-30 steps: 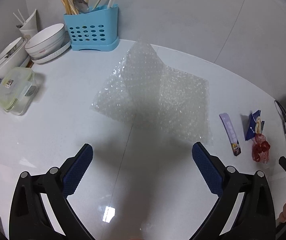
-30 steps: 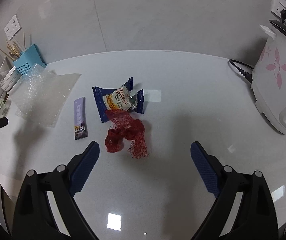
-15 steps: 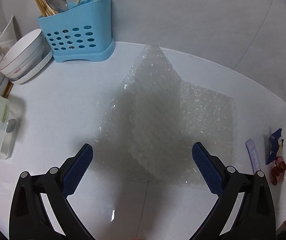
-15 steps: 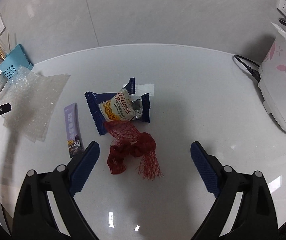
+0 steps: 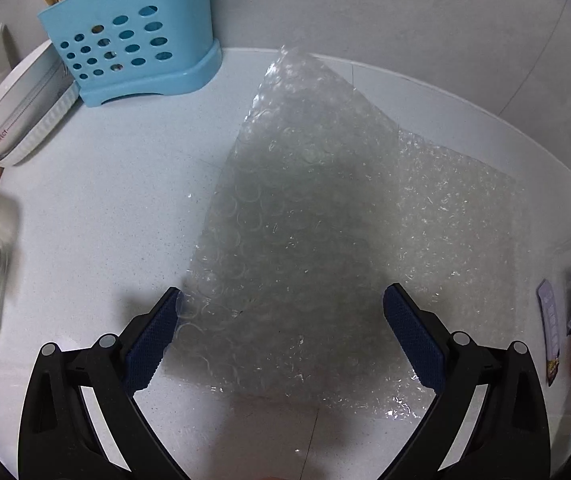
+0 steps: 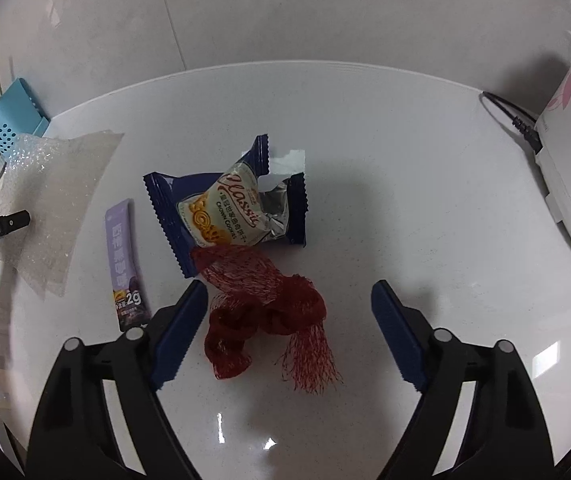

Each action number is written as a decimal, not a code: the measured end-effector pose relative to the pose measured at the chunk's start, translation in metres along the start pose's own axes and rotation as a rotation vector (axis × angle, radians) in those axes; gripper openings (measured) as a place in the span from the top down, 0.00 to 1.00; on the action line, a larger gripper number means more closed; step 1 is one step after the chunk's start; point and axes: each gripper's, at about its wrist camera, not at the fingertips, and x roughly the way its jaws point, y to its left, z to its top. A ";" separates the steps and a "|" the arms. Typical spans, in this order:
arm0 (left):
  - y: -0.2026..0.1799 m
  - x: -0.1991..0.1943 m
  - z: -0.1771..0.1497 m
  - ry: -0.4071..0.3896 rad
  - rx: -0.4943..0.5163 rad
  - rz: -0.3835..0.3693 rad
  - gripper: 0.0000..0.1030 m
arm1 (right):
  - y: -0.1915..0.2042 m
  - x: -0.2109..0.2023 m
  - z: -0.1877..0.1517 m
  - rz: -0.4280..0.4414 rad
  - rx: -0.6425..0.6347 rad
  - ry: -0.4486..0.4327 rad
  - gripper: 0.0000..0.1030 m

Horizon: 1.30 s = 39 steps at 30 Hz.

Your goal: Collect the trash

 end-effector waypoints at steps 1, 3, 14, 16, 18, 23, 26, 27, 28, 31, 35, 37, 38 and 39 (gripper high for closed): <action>-0.001 -0.001 -0.001 0.000 0.000 0.000 0.08 | 0.001 0.002 0.000 0.004 -0.001 0.005 0.28; -0.003 -0.002 -0.002 0.002 0.000 0.003 0.11 | 0.002 0.005 -0.001 0.017 -0.004 0.015 0.33; -0.032 -0.023 -0.020 0.005 0.034 -0.018 0.58 | 0.011 0.010 -0.013 0.030 -0.038 0.024 0.59; -0.034 -0.026 -0.022 0.008 0.039 -0.035 0.71 | 0.011 0.010 -0.014 0.030 -0.038 0.024 0.63; -0.037 -0.029 -0.025 0.008 0.047 -0.049 0.82 | 0.009 0.009 -0.014 0.033 -0.034 0.022 0.67; -0.041 -0.039 -0.034 -0.001 0.053 -0.063 0.88 | 0.010 0.008 -0.017 0.033 -0.042 0.017 0.73; -0.041 -0.044 -0.039 -0.008 0.056 -0.070 0.88 | 0.010 0.005 -0.018 0.036 -0.045 0.006 0.73; -0.040 -0.044 -0.039 -0.010 0.057 -0.070 0.88 | 0.010 0.003 -0.018 0.040 -0.047 0.002 0.73; -0.041 -0.046 -0.041 -0.012 0.056 -0.072 0.88 | 0.010 0.002 -0.018 0.042 -0.049 -0.003 0.73; -0.034 -0.041 -0.036 -0.018 0.053 -0.073 0.88 | 0.010 -0.002 -0.020 0.050 -0.054 -0.011 0.73; -0.033 -0.047 -0.038 -0.033 0.048 -0.077 0.88 | 0.005 -0.010 -0.023 0.063 -0.060 -0.024 0.73; -0.033 -0.051 -0.039 -0.042 0.043 -0.080 0.88 | 0.002 -0.013 -0.024 0.068 -0.065 -0.030 0.73; -0.034 -0.054 -0.040 -0.046 0.041 -0.080 0.88 | 0.000 -0.014 -0.025 0.071 -0.068 -0.032 0.73; -0.034 -0.057 -0.042 -0.051 0.038 -0.080 0.88 | -0.003 -0.016 -0.026 0.073 -0.070 -0.033 0.73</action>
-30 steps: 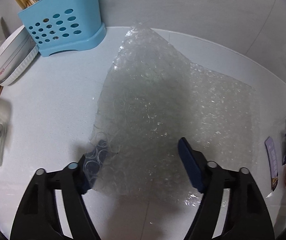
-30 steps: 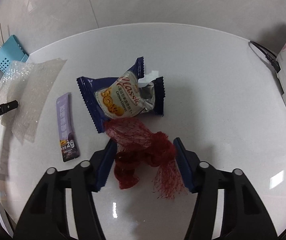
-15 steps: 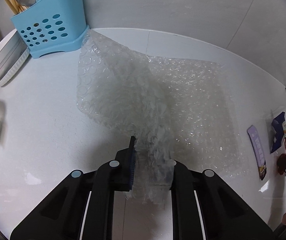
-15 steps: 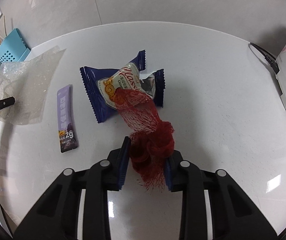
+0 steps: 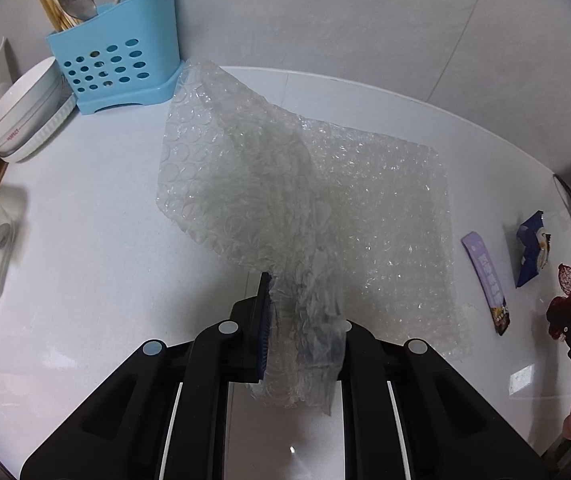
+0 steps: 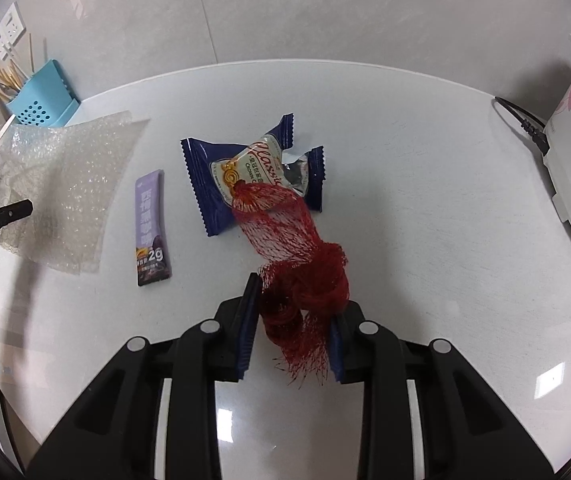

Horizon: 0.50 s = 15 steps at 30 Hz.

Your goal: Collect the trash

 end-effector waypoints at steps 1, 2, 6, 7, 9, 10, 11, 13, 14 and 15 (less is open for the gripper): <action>0.001 -0.003 -0.002 -0.005 -0.002 -0.002 0.88 | -0.002 -0.001 -0.001 0.002 -0.001 -0.001 0.73; 0.000 -0.006 -0.004 -0.010 -0.004 -0.002 0.88 | -0.004 -0.003 -0.001 0.006 -0.001 -0.002 0.73; -0.004 -0.017 -0.011 -0.026 -0.017 0.002 0.88 | -0.009 -0.011 -0.004 0.021 -0.018 -0.011 0.73; -0.004 -0.021 -0.014 -0.029 -0.020 0.004 0.88 | -0.010 -0.013 -0.005 0.025 -0.023 -0.014 0.73; -0.006 -0.027 -0.019 -0.037 -0.030 0.008 0.88 | -0.012 -0.019 -0.007 0.037 -0.035 -0.021 0.73; -0.008 -0.032 -0.022 -0.041 -0.035 0.011 0.88 | -0.014 -0.021 -0.008 0.043 -0.040 -0.024 0.73; -0.009 -0.035 -0.025 -0.044 -0.040 0.014 0.88 | -0.014 -0.024 -0.010 0.050 -0.047 -0.025 0.73; -0.011 -0.042 -0.031 -0.051 -0.051 0.017 0.88 | -0.014 -0.028 -0.012 0.062 -0.067 -0.027 0.73; -0.013 -0.046 -0.035 -0.053 -0.055 0.019 0.88 | -0.015 -0.030 -0.014 0.066 -0.074 -0.028 0.73; -0.015 -0.049 -0.039 -0.055 -0.056 0.020 0.88 | -0.016 -0.031 -0.016 0.071 -0.081 -0.030 0.73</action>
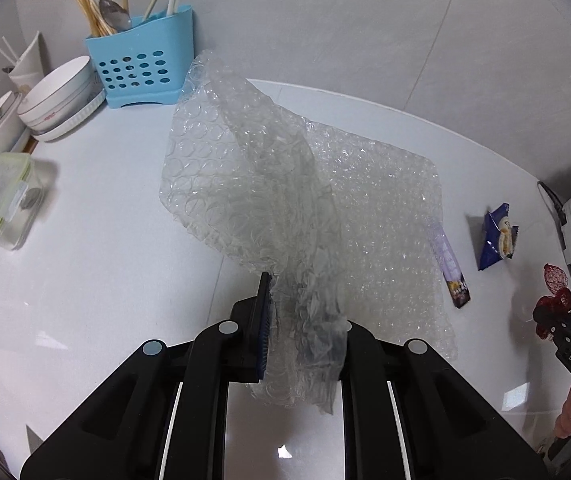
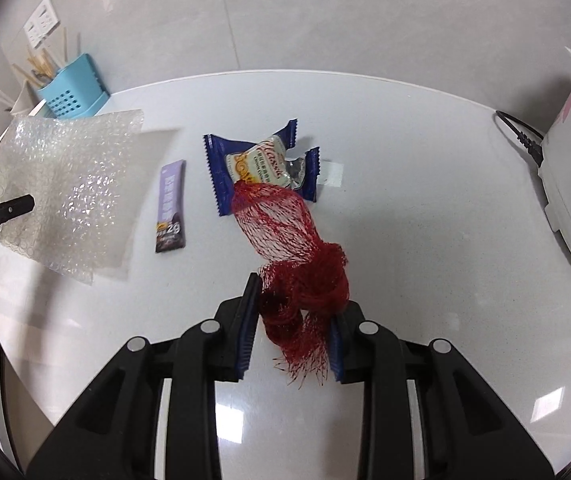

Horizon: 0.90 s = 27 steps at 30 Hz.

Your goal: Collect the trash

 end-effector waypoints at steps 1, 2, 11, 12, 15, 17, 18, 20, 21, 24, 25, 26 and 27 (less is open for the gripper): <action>-0.002 -0.003 -0.003 -0.002 0.000 0.002 0.88 | 0.000 -0.002 -0.002 0.004 -0.004 -0.002 0.73; -0.005 -0.007 -0.007 -0.003 0.000 0.005 0.88 | 0.000 -0.004 -0.004 0.008 -0.008 -0.003 0.73; -0.012 -0.033 -0.036 -0.019 0.015 -0.025 0.88 | 0.008 -0.029 -0.025 -0.004 -0.013 -0.022 0.73; -0.012 -0.036 -0.039 -0.021 0.021 -0.033 0.88 | 0.010 -0.032 -0.028 -0.006 -0.011 -0.025 0.73; -0.014 -0.044 -0.048 -0.027 0.043 -0.059 0.88 | 0.018 -0.041 -0.036 -0.024 -0.014 -0.037 0.73; -0.013 -0.049 -0.055 -0.028 0.058 -0.077 0.88 | 0.024 -0.047 -0.045 -0.038 -0.007 -0.044 0.73; -0.012 -0.052 -0.060 -0.028 0.063 -0.086 0.88 | 0.028 -0.050 -0.049 -0.042 0.002 -0.043 0.73; -0.010 -0.059 -0.069 -0.031 0.075 -0.099 0.88 | 0.038 -0.057 -0.061 -0.047 0.008 -0.043 0.73; -0.009 -0.062 -0.073 -0.034 0.080 -0.105 0.88 | 0.043 -0.060 -0.065 -0.050 0.003 -0.045 0.73; -0.006 -0.070 -0.089 -0.034 0.098 -0.123 0.88 | 0.057 -0.070 -0.080 -0.055 0.010 -0.056 0.73; -0.005 -0.074 -0.096 -0.034 0.110 -0.131 0.88 | 0.060 -0.074 -0.084 -0.053 0.019 -0.059 0.73; -0.004 -0.076 -0.101 -0.036 0.120 -0.134 0.88 | 0.065 -0.077 -0.090 -0.054 0.025 -0.063 0.73; -0.003 -0.078 -0.105 -0.036 0.127 -0.137 0.88 | 0.069 -0.080 -0.094 -0.055 0.028 -0.066 0.73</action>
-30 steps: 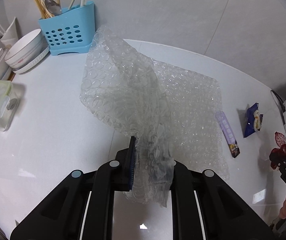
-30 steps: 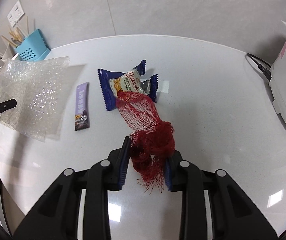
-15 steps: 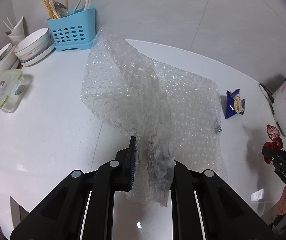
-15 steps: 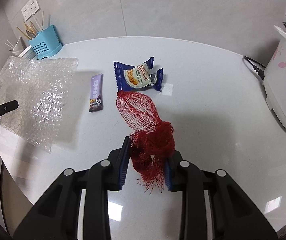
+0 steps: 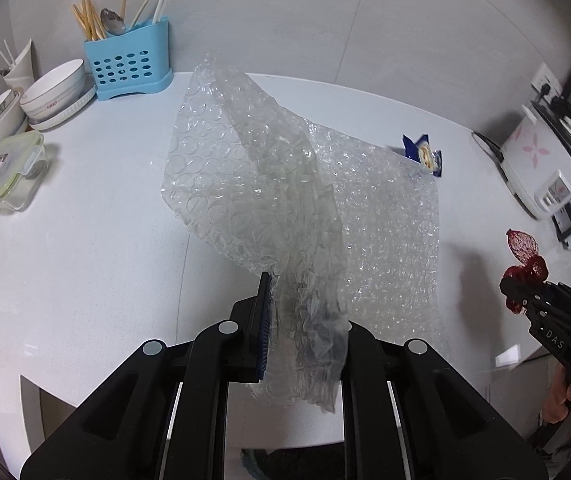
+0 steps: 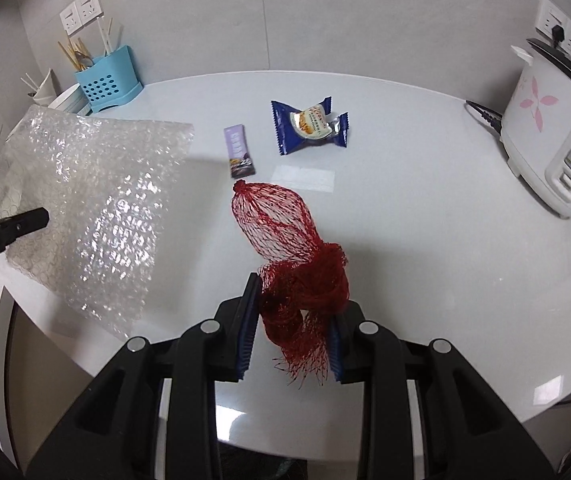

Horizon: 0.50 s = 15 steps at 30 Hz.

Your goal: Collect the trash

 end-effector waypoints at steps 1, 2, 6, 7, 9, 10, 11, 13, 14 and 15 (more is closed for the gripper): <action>0.001 -0.002 -0.004 0.000 0.004 -0.005 0.88 | 0.004 -0.004 -0.006 0.000 0.003 -0.001 0.73; 0.002 -0.005 -0.009 0.001 0.007 -0.009 0.88 | 0.008 -0.007 -0.011 0.000 0.005 -0.002 0.73; 0.007 -0.014 -0.028 0.002 0.011 -0.028 0.88 | 0.020 -0.016 -0.029 -0.006 0.005 -0.003 0.73; 0.009 -0.016 -0.032 0.003 0.011 -0.032 0.88 | 0.022 -0.018 -0.033 -0.006 0.008 -0.002 0.73; 0.011 -0.021 -0.042 0.003 0.012 -0.041 0.88 | 0.027 -0.023 -0.042 -0.006 0.013 -0.002 0.73; 0.013 -0.023 -0.047 0.002 0.013 -0.044 0.88 | 0.029 -0.025 -0.048 -0.006 0.017 -0.003 0.73; 0.014 -0.026 -0.050 0.002 0.013 -0.047 0.88 | 0.032 -0.027 -0.053 -0.004 0.019 -0.003 0.73; 0.016 -0.031 -0.060 0.003 0.017 -0.052 0.88 | 0.037 -0.030 -0.061 -0.002 0.020 -0.001 0.73; 0.016 -0.033 -0.065 0.003 0.023 -0.053 0.88 | 0.039 -0.031 -0.066 0.000 0.020 -0.001 0.73; 0.016 -0.036 -0.070 0.004 0.030 -0.053 0.88 | 0.041 -0.033 -0.070 0.002 0.020 0.000 0.73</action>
